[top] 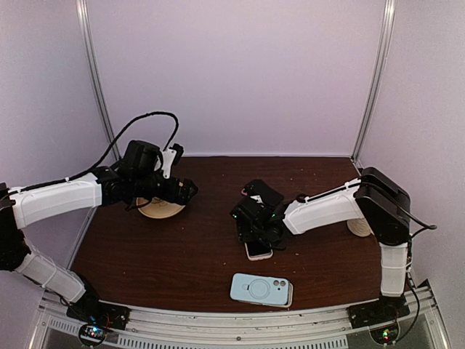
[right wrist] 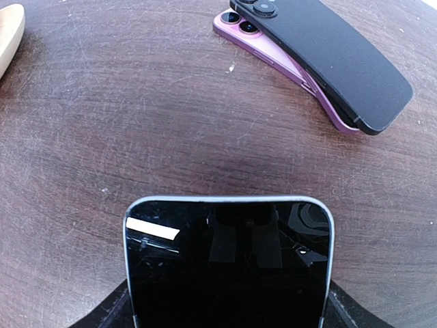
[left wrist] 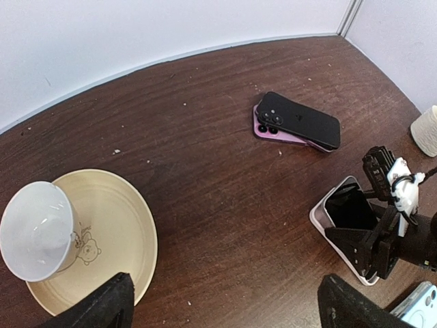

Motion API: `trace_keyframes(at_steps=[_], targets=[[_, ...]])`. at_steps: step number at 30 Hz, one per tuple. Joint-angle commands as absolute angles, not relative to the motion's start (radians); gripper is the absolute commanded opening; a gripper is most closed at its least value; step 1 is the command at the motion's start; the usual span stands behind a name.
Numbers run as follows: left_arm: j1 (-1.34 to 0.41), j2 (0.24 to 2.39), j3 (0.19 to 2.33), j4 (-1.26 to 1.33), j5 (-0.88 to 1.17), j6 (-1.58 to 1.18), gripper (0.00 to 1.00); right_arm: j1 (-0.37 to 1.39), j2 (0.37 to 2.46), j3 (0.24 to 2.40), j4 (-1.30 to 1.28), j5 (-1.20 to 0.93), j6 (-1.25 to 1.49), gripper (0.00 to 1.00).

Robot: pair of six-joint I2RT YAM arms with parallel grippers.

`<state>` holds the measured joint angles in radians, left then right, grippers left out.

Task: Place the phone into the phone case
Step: Install the phone into the phone case.

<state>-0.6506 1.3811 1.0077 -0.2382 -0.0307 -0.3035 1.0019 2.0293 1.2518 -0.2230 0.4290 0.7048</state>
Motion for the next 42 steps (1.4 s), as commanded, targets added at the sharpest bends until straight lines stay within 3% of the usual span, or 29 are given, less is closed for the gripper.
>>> trace_keyframes(at_steps=[1,15,21,29,37,39,42], targets=[[-0.638,1.36,1.003,-0.208,-0.035,-0.287,0.98,0.989,2.084,1.227,-0.241,0.386,0.688,0.76],[-0.632,1.365,1.002,-0.205,-0.029,-0.284,0.97,0.979,2.058,1.225,-0.246,0.384,0.65,0.86],[-0.63,1.363,1.0,-0.203,-0.025,-0.283,0.98,0.977,2.034,1.23,-0.25,0.374,0.628,0.99],[-0.63,1.36,0.997,-0.199,-0.014,-0.281,0.98,0.977,1.942,1.262,-0.293,0.33,0.556,0.99],[-0.63,1.349,0.995,-0.199,-0.01,-0.275,0.98,0.953,1.736,1.243,-0.44,0.135,0.483,0.99],[-0.63,1.349,0.996,-0.198,-0.009,-0.275,0.97,0.923,1.715,1.227,-0.5,0.04,0.52,0.9],[-0.63,1.352,0.996,-0.194,0.0,-0.272,0.97,0.883,1.709,1.2,-0.55,-0.104,0.566,0.66]])
